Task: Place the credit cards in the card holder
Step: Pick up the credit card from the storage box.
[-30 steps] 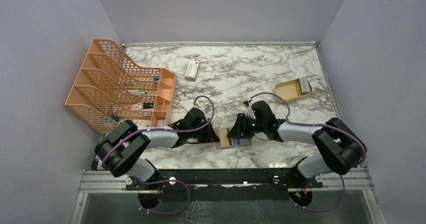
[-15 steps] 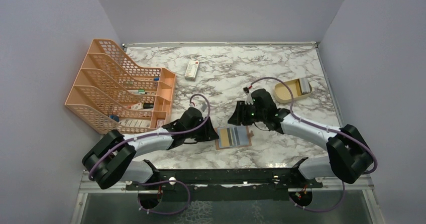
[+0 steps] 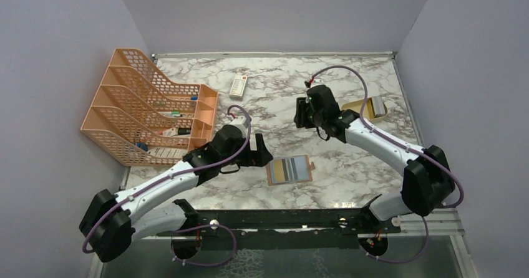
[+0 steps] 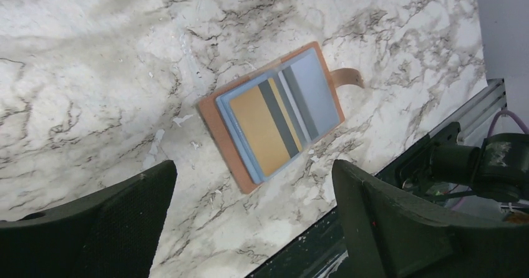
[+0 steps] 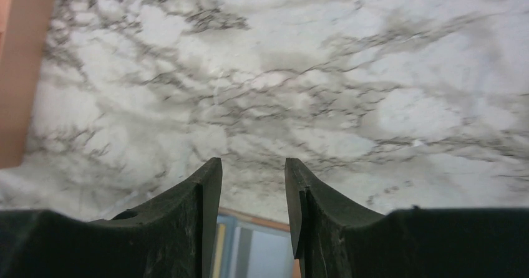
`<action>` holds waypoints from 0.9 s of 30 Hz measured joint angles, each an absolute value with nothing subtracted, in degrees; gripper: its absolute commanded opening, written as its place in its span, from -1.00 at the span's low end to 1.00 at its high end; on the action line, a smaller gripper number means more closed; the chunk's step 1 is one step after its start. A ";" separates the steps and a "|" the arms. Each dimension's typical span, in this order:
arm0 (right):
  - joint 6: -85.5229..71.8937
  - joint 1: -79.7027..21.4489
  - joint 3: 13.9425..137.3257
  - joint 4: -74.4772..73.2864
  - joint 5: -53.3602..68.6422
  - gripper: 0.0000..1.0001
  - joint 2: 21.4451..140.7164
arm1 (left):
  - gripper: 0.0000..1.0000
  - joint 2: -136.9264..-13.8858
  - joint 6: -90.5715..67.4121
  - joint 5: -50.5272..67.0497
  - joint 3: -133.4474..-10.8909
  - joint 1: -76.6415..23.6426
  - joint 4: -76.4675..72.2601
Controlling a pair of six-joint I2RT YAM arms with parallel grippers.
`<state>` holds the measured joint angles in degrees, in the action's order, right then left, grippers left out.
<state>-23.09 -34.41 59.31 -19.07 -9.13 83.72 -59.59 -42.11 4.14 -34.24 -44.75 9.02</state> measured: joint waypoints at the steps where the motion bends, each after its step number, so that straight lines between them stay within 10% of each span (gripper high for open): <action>1: -22.15 -33.65 60.69 -19.97 -11.14 -0.14 84.47 | 0.98 -57.65 -41.01 3.51 -34.85 -44.75 10.55; 27: -8.21 -7.33 80.58 -33.47 -38.83 -0.06 110.06 | 0.98 -48.14 -28.05 5.69 -41.80 -44.75 28.05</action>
